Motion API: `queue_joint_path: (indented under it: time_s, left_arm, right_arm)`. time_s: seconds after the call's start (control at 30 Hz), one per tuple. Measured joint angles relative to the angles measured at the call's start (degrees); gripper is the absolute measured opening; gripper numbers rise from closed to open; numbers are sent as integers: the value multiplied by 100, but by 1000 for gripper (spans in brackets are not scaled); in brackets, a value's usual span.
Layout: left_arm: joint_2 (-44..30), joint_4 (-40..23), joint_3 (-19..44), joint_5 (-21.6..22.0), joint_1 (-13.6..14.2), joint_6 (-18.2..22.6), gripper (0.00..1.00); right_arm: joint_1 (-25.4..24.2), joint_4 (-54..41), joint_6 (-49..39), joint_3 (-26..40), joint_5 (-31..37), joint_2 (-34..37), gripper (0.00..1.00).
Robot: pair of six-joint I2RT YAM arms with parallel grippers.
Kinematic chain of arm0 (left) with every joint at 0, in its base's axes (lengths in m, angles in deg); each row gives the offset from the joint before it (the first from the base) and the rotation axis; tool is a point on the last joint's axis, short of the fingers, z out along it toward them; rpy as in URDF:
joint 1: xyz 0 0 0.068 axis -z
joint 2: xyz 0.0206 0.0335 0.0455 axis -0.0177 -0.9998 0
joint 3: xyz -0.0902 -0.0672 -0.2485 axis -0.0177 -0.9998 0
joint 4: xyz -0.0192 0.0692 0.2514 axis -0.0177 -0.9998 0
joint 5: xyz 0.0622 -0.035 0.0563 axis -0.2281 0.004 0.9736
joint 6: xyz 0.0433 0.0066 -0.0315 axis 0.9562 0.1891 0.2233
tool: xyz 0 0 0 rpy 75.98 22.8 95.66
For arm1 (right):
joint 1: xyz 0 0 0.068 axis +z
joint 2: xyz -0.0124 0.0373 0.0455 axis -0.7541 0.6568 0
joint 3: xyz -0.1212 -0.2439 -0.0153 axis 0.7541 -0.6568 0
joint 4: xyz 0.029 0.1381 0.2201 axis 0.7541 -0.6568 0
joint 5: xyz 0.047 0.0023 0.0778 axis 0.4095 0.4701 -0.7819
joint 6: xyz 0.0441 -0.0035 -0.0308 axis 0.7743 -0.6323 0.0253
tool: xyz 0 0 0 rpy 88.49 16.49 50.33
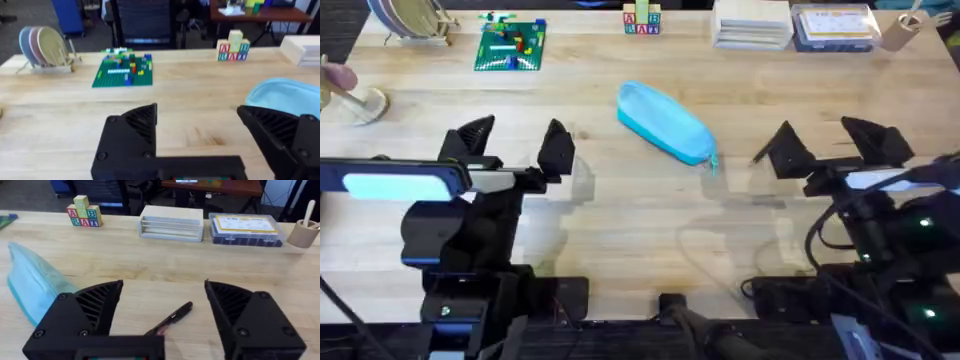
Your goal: Unzip the bag, pick up the pens from the table one at a time and place them inside, then zip the bag closed.
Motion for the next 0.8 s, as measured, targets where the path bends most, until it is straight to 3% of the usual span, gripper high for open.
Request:
queue_joint_path:
  time_s: [0.17, 0.4, 0.8]
  left_arm:
    - [-1, -846, 484, 92, 0, 8, 993]
    - [-161, -1433, 1257, 338, -2, 17, 992]
    - [-2042, -1556, 2465, 344, -2, 152, 994]
  right_arm:
    - [0, -302, 0, 426, -2, 0, 997]
    - [0, -905, 14, 976, -39, 109, 998]
    - [0, -1876, 20, 2489, -43, 1674, 997]
